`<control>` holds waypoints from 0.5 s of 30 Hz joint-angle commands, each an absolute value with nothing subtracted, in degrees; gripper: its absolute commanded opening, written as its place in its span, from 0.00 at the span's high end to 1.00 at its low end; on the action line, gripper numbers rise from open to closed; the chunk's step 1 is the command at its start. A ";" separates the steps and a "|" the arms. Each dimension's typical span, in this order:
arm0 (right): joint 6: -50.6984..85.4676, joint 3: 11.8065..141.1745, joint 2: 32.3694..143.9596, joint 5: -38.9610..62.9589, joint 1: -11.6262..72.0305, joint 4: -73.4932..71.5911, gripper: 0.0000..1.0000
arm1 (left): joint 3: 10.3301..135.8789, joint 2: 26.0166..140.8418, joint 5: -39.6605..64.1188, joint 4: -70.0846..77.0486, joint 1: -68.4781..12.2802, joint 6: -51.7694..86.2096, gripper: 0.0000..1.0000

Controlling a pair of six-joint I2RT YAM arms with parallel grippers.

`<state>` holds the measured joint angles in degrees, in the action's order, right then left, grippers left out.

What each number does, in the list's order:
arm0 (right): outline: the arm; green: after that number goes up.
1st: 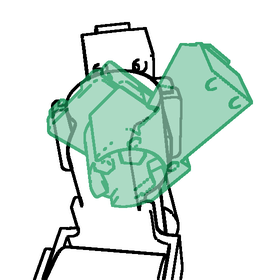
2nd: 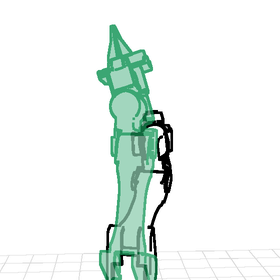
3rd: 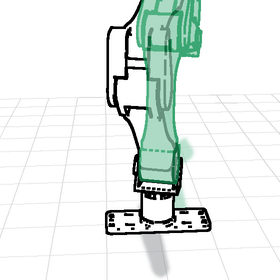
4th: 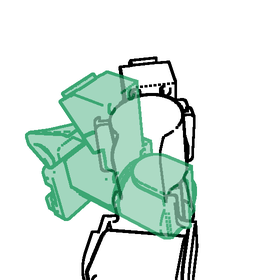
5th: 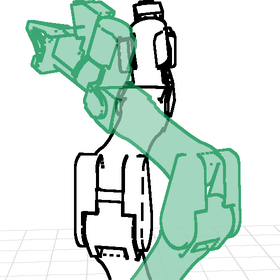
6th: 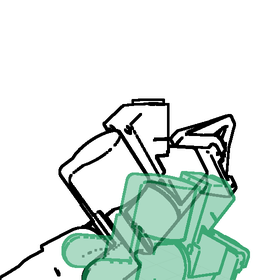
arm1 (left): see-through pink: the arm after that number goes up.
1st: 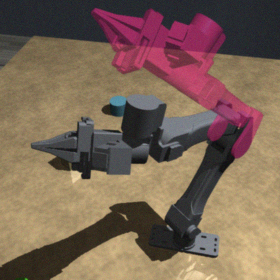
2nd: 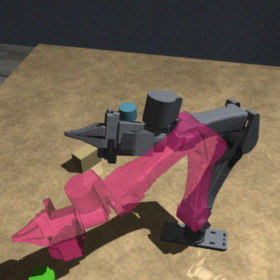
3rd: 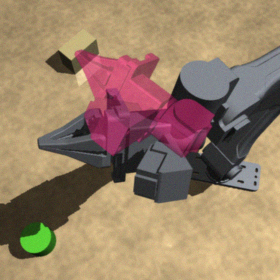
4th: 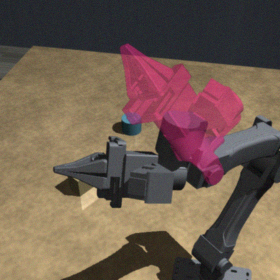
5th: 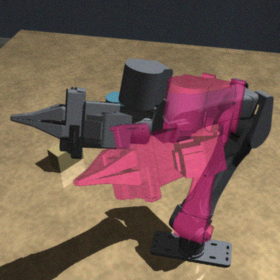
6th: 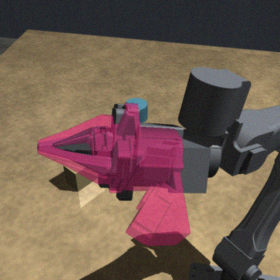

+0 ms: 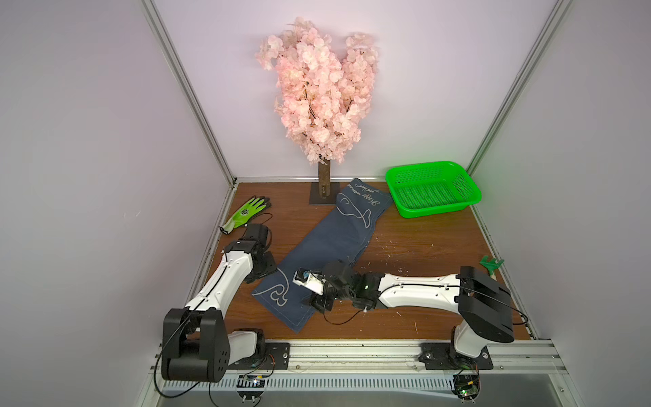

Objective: Roll up the pillowcase
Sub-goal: Adjust the pillowcase at the center of the board, then roll the pillowcase at the center of the board.

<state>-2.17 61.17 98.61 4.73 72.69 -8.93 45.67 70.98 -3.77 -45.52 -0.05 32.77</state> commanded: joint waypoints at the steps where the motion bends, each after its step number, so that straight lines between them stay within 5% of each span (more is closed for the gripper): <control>1: 1.36 62.90 101.65 3.04 75.88 -12.48 0.28 | 44.03 68.48 -3.41 -48.08 2.01 36.66 0.35; 15: -2.49 73.79 114.09 -8.69 83.51 -4.62 0.30 | 38.19 70.28 -2.47 -47.99 2.02 41.29 0.36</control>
<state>-0.69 71.09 113.93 -4.86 82.39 -6.24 38.57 69.78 -1.74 -46.63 1.41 40.10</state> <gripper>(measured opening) 0.699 0.642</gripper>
